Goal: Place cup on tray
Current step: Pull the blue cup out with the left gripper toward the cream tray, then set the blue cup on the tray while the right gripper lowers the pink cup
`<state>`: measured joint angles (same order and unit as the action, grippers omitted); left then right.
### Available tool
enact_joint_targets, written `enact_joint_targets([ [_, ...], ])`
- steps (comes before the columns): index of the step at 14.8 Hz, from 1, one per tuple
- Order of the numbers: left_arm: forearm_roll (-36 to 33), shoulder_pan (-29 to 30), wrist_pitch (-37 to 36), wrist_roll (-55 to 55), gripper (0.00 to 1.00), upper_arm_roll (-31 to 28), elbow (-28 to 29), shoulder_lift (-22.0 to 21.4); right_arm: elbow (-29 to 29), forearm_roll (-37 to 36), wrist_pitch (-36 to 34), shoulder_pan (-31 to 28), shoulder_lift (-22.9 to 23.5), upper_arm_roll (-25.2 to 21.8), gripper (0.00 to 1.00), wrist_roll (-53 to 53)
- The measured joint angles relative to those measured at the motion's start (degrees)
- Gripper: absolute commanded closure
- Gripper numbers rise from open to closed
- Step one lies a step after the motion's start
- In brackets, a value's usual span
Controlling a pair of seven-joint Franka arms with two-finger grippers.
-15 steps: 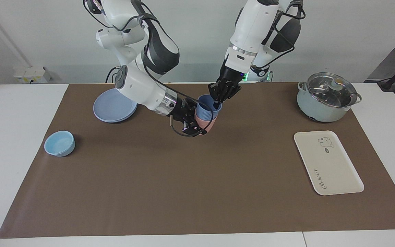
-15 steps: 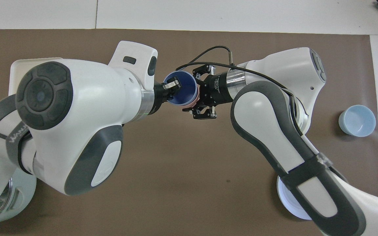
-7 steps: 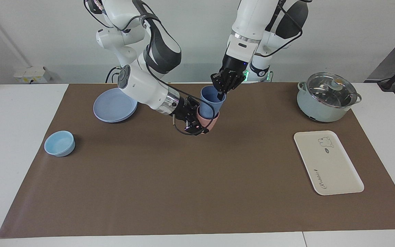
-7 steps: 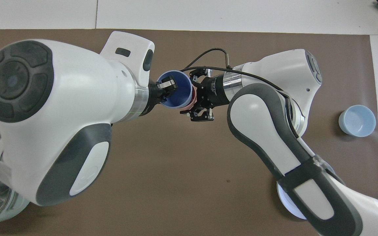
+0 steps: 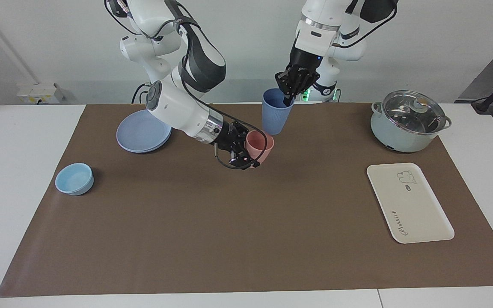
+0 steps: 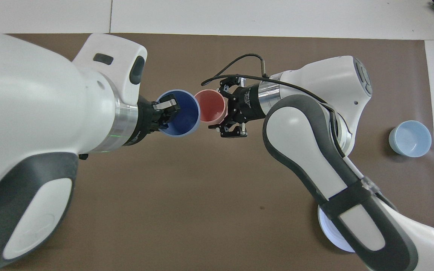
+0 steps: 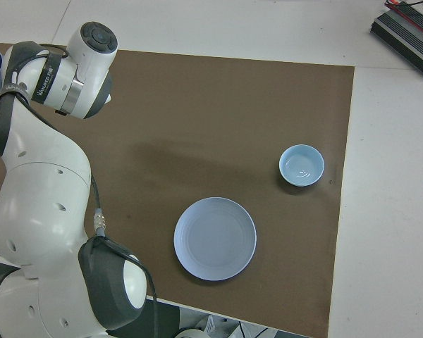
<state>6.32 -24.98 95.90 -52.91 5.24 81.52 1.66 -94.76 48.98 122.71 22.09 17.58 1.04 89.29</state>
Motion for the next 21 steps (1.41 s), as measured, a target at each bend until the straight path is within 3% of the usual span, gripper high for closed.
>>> enact_joint_targets([
  [4,0.1,8.7,-2.5,11.0,1.00,-1.1,2.3,-3.6,0.0,0.0,0.0,-0.2,0.0,-0.1,1.00,0.0],
  [8,3.0,23.9,2.3,29.3,1.00,-1.8,14.7,-7.1,0.0,0.0,0.0,-0.7,0.0,-0.2,1.00,0.0],
  [11,3.4,30.5,9.3,35.3,1.00,-1.9,23.7,-7.7,-0.3,0.0,1.0,-2.0,0.0,-0.8,1.00,0.0],
  [14,3.5,34.1,16.3,39.6,1.00,-1.9,28.7,-5.7,-1.3,0.0,1.6,-6.3,0.1,-1.1,1.00,0.0],
  [21,3.5,41.6,27.0,52.0,1.00,-1.8,29.2,5.4,-3.5,0.1,2.9,-15.8,3.8,-1.2,1.00,-4.5],
])
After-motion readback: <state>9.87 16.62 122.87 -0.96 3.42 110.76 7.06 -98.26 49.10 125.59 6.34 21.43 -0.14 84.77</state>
